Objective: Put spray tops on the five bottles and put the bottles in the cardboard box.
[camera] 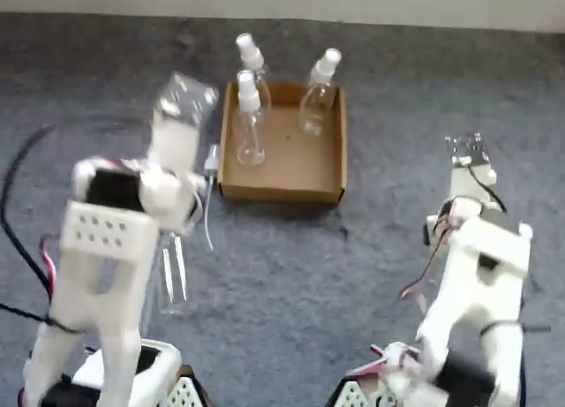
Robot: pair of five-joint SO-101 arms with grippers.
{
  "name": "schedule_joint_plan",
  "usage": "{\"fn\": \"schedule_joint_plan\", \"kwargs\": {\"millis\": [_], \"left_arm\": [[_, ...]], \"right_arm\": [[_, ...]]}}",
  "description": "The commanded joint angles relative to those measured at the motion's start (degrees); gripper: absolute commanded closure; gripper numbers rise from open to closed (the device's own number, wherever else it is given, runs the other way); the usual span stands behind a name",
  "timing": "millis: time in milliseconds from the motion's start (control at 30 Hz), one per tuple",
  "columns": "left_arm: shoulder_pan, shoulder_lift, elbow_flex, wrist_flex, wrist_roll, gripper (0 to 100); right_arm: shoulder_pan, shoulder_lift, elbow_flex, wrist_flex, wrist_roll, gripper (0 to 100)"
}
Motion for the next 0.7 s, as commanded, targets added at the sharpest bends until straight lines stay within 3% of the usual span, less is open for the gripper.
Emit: {"fn": "schedule_joint_plan", "kwargs": {"millis": [0,333,467,667], "left_arm": [[4.3,-6.8,10.6,-6.4,1.3,100],[4.9,-10.9,17.0,-8.9,1.1,100],[5.0,-10.9,17.2,-8.9,1.1,100],[4.8,-11.2,17.2,-8.5,1.1,100]], "right_arm": [[1.8,9.3,-8.0,-1.5,1.9,99.4],[0.7,15.6,-11.8,-1.0,1.2,83.0],[0.7,13.0,-13.1,2.4,-5.5,75.6],[-1.5,16.5,-23.6,8.4,-9.1,75.3]]}}
